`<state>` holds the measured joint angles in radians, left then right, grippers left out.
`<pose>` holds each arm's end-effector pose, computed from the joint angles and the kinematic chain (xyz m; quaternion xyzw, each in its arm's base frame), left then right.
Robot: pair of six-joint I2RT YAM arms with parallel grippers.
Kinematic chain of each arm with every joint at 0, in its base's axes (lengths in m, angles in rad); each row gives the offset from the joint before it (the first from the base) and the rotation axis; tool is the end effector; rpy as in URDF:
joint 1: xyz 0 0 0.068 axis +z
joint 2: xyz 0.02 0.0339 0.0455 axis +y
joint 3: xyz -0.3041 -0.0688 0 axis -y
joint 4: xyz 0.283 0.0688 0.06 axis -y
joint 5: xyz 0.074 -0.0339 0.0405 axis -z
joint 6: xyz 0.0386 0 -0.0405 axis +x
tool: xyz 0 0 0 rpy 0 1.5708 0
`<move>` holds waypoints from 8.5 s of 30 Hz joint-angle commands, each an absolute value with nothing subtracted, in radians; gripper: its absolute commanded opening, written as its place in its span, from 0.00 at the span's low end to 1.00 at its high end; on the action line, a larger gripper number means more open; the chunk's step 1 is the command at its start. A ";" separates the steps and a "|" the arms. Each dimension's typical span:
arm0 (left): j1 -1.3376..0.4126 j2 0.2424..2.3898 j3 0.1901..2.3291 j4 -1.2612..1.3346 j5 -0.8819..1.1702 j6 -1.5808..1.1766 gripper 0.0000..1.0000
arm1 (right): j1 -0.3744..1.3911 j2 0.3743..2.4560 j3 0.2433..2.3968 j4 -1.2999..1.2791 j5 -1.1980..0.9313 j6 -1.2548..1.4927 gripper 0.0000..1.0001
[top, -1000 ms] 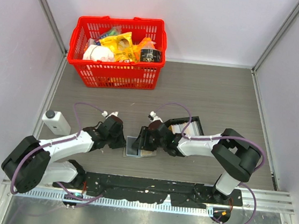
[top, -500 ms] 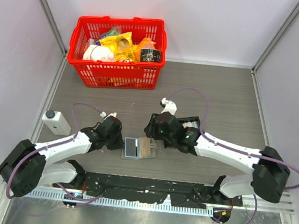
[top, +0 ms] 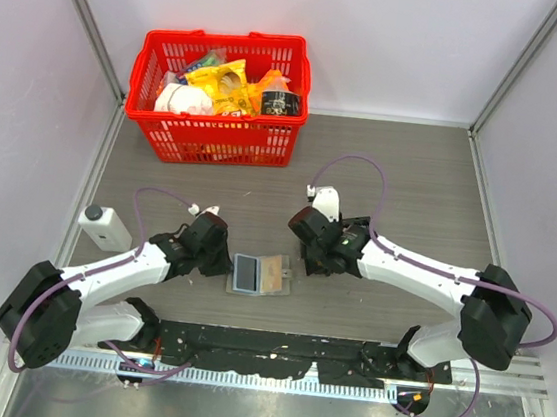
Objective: Put the credit cards into the card holder
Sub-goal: Pick up the credit card from the storage box.
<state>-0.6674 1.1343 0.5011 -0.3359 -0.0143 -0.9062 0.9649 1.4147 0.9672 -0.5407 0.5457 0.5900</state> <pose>0.1722 -0.1350 0.1772 -0.1159 0.9480 -0.2050 0.2141 0.1945 0.2456 0.2562 -0.0959 0.9207 0.0100 0.3782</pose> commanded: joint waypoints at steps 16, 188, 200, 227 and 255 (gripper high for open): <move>-0.669 1.161 0.518 -0.302 -0.005 -0.894 0.00 | 0.943 1.607 1.045 -0.603 0.629 0.479 0.57; -0.669 1.304 0.499 -0.213 0.086 -0.874 0.00 | 0.934 1.569 0.997 -0.540 0.554 0.498 0.17; -0.669 1.304 0.499 -0.213 0.081 -0.877 0.00 | 0.873 1.465 0.934 -0.445 0.385 0.519 0.16; -0.670 1.322 0.500 -0.206 0.087 -0.871 0.00 | 0.844 1.356 0.936 -0.454 0.414 0.515 0.26; -0.669 1.322 0.503 -0.212 0.089 -0.873 0.00 | 0.712 1.450 0.855 -0.348 0.144 0.518 0.26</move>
